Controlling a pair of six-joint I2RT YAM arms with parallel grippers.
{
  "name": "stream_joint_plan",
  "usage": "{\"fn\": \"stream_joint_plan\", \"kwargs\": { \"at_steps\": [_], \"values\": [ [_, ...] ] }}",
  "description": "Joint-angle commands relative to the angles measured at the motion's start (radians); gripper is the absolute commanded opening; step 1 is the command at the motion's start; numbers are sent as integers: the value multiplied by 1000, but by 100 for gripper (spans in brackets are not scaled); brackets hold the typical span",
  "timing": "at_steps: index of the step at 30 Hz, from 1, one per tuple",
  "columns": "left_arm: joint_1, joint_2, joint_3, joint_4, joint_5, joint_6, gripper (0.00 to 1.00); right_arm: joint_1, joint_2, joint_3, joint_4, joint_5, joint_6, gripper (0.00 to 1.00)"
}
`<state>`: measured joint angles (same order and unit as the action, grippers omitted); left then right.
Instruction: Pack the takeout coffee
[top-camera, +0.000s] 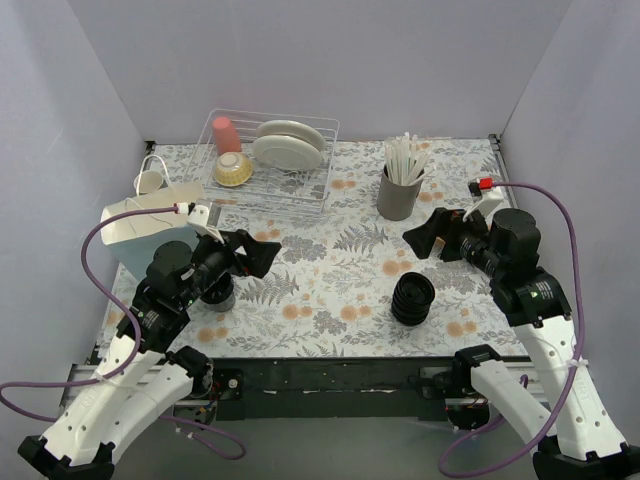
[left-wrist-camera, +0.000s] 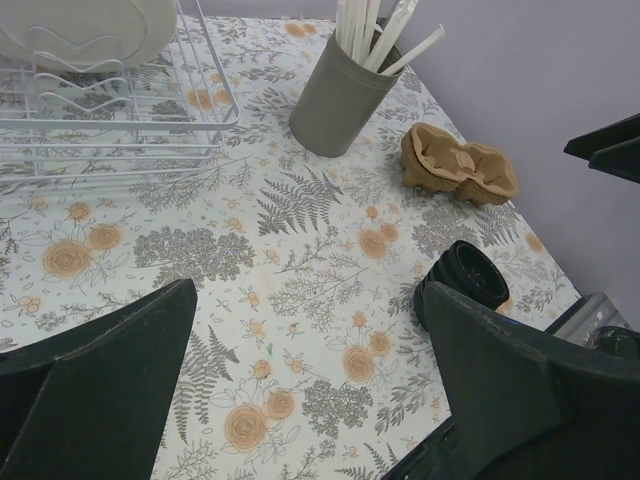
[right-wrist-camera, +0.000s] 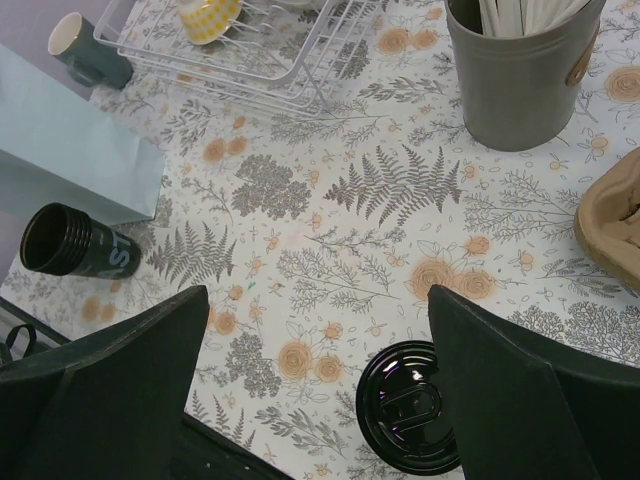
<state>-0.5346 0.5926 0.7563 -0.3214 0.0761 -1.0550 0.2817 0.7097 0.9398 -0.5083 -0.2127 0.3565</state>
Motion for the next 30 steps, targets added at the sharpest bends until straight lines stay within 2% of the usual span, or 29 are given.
{"fn": "stream_joint_plan", "kwargs": {
  "at_steps": [1,8,12,17,18,19,22,26,30],
  "values": [
    [-2,-4,-9,2,10,13,98,-1,4,34,8,-1,-2,99],
    [-2,-11,-14,-7,-111,0,98,-3,11,51,8,-5,7,99],
    [-2,-4,43,-77,-150,-54,98,-1,20,70,-2,-37,1,99],
    [-2,73,158,-263,-212,-166,97,-1,14,70,-21,-25,-42,98],
    [-2,94,185,-310,-238,-225,96,-1,13,68,-27,-16,-45,99],
    [-2,119,236,-414,-275,-258,95,-3,5,67,-29,-11,-47,98],
    [-2,225,285,-583,-354,-364,93,-1,-18,44,-21,-33,-47,95],
    [-2,315,255,-692,-384,-447,83,-3,-55,-4,42,-115,-31,88],
    [-2,342,199,-716,-427,-488,63,-3,-84,-51,102,-165,-16,82]
  ]
}}
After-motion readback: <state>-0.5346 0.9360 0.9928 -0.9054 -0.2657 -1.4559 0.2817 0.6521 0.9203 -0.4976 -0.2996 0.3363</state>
